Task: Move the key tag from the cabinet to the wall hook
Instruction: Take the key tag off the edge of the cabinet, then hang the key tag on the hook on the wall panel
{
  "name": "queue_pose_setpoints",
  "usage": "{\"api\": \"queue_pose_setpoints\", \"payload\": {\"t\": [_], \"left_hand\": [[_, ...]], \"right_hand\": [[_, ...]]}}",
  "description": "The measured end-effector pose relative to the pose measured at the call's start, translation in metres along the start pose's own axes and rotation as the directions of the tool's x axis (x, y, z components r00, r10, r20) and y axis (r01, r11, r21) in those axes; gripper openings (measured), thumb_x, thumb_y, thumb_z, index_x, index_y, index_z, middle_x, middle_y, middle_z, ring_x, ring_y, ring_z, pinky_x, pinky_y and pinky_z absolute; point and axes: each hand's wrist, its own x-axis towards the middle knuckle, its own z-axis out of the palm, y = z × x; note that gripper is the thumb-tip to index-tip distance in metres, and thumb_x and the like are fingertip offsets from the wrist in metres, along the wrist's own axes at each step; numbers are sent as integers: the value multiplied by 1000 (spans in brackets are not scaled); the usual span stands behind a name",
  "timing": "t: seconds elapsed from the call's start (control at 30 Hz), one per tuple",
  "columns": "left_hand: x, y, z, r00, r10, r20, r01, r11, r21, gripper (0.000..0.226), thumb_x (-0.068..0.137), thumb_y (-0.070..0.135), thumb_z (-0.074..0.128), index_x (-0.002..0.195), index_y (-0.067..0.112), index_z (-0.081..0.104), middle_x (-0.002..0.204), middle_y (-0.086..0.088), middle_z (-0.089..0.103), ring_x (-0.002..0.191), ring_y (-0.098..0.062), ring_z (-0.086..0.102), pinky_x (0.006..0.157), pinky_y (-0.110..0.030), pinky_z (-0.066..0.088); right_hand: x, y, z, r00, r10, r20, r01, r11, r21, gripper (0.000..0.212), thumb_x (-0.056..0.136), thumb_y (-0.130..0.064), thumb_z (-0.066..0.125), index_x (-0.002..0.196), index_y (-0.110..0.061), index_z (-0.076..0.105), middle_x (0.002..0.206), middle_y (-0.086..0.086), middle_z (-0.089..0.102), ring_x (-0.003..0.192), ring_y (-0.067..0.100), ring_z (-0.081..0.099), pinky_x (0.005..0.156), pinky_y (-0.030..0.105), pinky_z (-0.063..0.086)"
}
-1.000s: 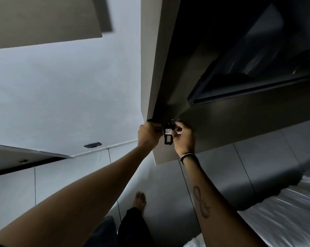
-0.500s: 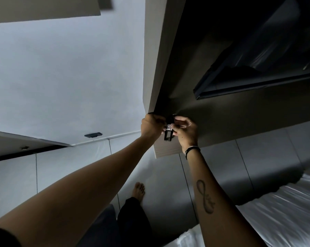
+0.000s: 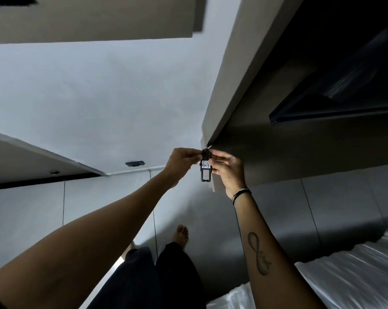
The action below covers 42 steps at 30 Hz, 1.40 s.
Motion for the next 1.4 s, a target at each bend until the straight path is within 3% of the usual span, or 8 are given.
{"api": "queue_pose_setpoints", "payload": {"t": [0.17,0.37,0.5,0.6,0.8,1.07,1.17,1.4], "left_hand": [[-41,13,-59,997,46,-68,-51,997,-65,16,99,8,68,107,13,81,87,-2,78,77,-19,66,68,-26,50],[-87,41,-140,985,83,-148,-104,985,-140,12,98,12,71,104,9,81,76,6,81,65,-5,74,50,-15,54],[-117,59,-188,968,162,-194,-201,959,-202,13,98,1,69,104,-1,79,97,-19,76,88,-31,71,87,-42,61],[-142,74,-227,955,192,-226,-245,942,-232,13,97,-1,69,95,7,80,91,-15,76,88,-32,69,92,-44,60],[-193,119,-294,917,308,-255,-363,909,-207,9,96,0,69,101,2,77,92,-15,73,84,-29,68,89,-40,60],[-252,227,-355,833,512,-211,-540,834,-108,11,97,0,68,102,1,77,85,-8,77,73,-16,71,71,-23,63],[-274,279,-365,780,593,-199,-616,783,-80,12,97,-1,67,96,4,78,82,-3,78,71,-11,71,68,-21,62],[-314,371,-366,658,707,-261,-734,680,-9,29,95,1,72,120,-13,72,93,-13,78,73,-15,72,73,-24,64]], "right_hand": [[-29,-30,57,996,-79,40,80,997,-21,27,91,11,69,116,4,74,103,20,75,91,31,71,75,36,59],[-62,-76,128,971,-176,163,180,984,-7,26,89,10,72,114,5,77,108,25,78,94,35,76,83,45,67],[-83,-105,171,944,-224,241,236,971,-22,26,89,8,73,114,5,77,104,21,79,92,30,75,85,43,68],[-98,-131,205,922,-261,284,281,959,-31,25,90,5,75,114,6,77,111,28,78,90,31,75,86,44,68],[-139,-189,260,840,-381,386,421,907,-21,25,92,2,75,117,9,75,98,19,76,78,20,75,69,28,66],[-193,-309,291,673,-601,432,649,760,45,22,89,-2,80,109,5,77,95,15,80,75,17,80,67,32,67],[-216,-359,294,602,-682,415,725,685,73,11,88,-2,82,97,-9,80,80,0,81,64,8,76,60,27,65],[-251,-453,285,512,-782,355,816,572,84,13,89,-3,80,99,-12,79,79,2,76,58,4,71,60,23,65]]}}
